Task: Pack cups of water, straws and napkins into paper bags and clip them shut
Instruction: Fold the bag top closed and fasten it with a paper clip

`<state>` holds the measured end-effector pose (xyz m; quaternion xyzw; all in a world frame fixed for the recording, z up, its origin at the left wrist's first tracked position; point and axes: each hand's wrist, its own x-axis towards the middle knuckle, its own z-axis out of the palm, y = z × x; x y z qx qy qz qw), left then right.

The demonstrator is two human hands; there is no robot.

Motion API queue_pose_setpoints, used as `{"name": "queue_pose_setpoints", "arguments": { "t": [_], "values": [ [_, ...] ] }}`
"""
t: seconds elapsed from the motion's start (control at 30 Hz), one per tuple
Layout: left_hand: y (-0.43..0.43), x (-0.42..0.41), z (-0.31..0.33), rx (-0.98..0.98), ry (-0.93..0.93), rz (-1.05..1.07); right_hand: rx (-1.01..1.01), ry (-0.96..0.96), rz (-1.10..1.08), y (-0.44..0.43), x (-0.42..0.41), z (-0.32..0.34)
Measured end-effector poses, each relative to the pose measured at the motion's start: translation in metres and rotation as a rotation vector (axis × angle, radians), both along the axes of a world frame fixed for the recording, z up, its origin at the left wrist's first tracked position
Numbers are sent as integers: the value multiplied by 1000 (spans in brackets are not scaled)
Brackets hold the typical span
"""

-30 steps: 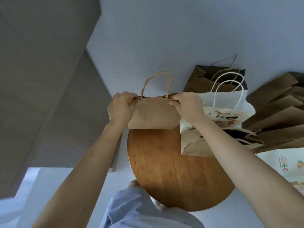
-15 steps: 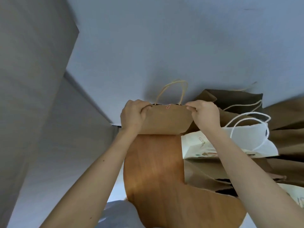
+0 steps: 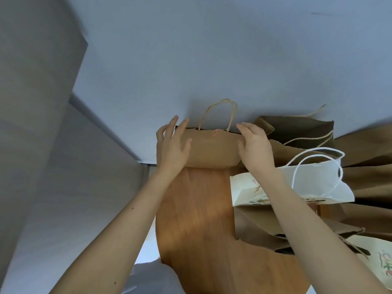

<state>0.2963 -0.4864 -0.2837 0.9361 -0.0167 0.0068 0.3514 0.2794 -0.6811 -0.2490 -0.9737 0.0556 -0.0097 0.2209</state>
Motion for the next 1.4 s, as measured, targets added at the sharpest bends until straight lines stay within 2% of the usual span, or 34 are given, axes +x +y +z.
{"name": "queue_pose_setpoints", "arguments": {
  "t": [0.2,0.3,0.43,0.53,0.63,0.83,1.13,1.4],
  "values": [
    [2,-55,30,17,26,3,46,19,139,11,-51,28],
    [9,-98,43,-40,56,-12,51,20,228,20,-90,41],
    [21,-163,68,-105,0,26,39,-5,320,36,-141,57],
    [35,-209,89,-68,-32,59,65,-38,380,51,-175,71],
    [55,-259,99,-26,-24,0,113,-69,444,69,-213,81],
    [98,-342,96,42,68,-2,137,-35,525,114,-281,78],
    [211,-449,96,140,33,-36,158,-12,475,226,-394,69],
    [336,-516,120,178,-51,148,179,-76,581,346,-444,84]
  ]
}}
